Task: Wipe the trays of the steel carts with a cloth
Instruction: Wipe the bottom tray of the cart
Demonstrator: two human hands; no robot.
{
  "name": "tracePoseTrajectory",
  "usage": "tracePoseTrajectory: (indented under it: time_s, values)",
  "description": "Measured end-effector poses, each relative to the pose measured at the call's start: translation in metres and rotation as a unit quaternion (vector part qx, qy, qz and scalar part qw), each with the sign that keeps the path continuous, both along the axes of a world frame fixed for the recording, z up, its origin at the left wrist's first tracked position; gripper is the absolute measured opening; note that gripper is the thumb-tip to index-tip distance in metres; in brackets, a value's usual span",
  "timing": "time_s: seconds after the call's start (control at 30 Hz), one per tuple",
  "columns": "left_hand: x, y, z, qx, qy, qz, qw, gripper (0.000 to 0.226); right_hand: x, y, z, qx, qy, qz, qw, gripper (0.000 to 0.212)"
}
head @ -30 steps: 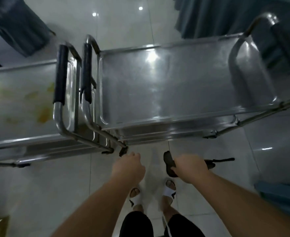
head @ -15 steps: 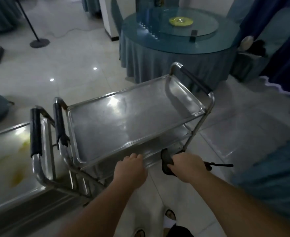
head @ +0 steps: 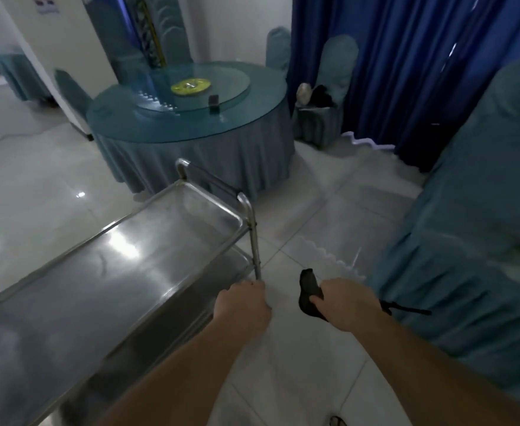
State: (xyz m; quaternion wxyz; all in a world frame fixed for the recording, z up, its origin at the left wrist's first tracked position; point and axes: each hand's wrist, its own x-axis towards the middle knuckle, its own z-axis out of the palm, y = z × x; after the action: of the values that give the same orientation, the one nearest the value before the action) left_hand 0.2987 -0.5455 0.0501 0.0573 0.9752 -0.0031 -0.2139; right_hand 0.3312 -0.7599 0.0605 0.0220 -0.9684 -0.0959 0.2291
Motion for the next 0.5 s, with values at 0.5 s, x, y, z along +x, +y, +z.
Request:
tracePoseTrajectory:
  time_s: [0.5]
  values:
    - [0.185,-0.195,0.008,0.002,-0.008,-0.09,0.996,0.049,0.145,-0.205,0.005,-0.042,0.032,-0.069,0.996,0.039]
